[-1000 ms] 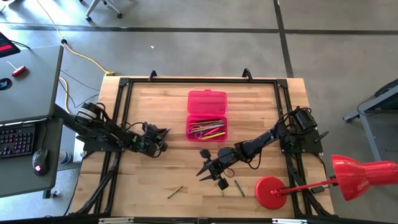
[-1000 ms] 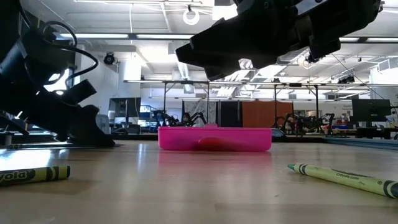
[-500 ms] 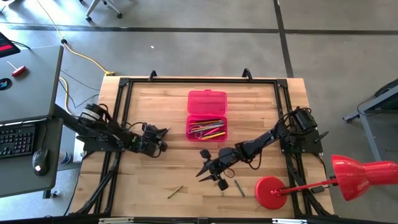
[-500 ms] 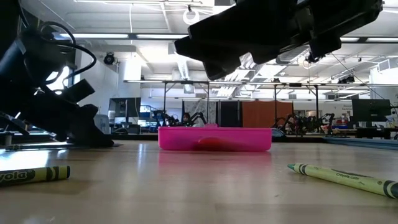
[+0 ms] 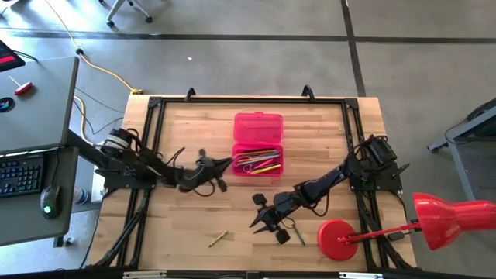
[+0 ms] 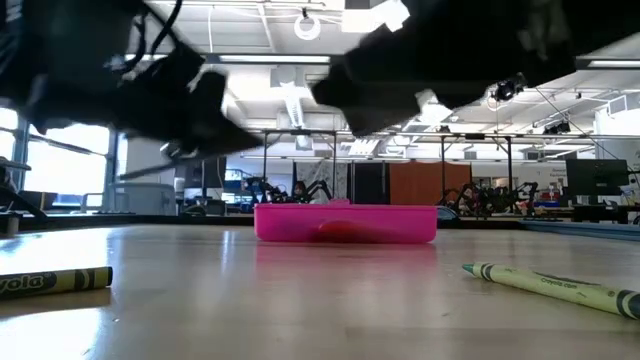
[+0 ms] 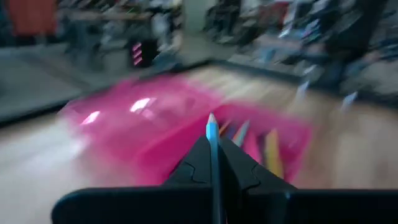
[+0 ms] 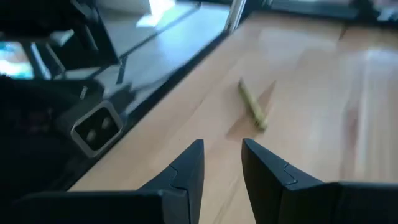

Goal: Pick & place school supplies into a supply box
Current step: Put the blue pencil into the pink supply box

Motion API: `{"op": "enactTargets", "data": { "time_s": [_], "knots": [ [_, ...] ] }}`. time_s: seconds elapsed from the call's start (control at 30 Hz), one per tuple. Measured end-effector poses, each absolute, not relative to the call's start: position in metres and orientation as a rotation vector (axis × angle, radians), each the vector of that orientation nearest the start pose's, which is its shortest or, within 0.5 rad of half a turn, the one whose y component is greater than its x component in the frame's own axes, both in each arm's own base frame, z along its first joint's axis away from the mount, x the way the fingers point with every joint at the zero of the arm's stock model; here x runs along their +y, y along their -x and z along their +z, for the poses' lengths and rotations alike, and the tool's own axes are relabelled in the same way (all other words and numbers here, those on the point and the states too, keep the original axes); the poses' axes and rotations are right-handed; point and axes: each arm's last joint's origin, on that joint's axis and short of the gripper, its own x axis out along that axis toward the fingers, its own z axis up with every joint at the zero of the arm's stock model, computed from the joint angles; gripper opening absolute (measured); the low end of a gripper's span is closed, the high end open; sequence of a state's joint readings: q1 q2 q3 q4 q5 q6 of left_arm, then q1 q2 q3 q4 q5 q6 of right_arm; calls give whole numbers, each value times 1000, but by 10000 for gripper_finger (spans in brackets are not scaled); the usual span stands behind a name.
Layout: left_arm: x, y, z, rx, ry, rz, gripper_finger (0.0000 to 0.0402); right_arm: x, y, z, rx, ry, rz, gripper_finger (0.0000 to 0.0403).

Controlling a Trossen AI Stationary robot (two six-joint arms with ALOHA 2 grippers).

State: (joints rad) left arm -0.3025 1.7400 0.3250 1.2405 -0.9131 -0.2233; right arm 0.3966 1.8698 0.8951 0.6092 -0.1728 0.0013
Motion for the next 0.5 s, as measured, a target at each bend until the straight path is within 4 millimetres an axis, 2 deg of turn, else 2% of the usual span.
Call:
{"op": "enactTargets", "data": {
  "time_s": [0.1, 0.2, 0.37, 0.5],
  "knots": [
    [-46, -270, 136, 34, 74, 524, 34, 152, -339, 145, 472, -17, 555, 87],
    [-31, -300, 148, 87, 35, 450, 30, 151, -334, 137, 606, -83, 523, 87],
    [12, -344, 166, 335, 10, 415, 38, 149, -324, 134, 737, -70, 465, 87],
    [41, -371, 173, 417, 31, 359, 37, 150, -316, 142, 754, -16, 405, 87]
  ]
}}
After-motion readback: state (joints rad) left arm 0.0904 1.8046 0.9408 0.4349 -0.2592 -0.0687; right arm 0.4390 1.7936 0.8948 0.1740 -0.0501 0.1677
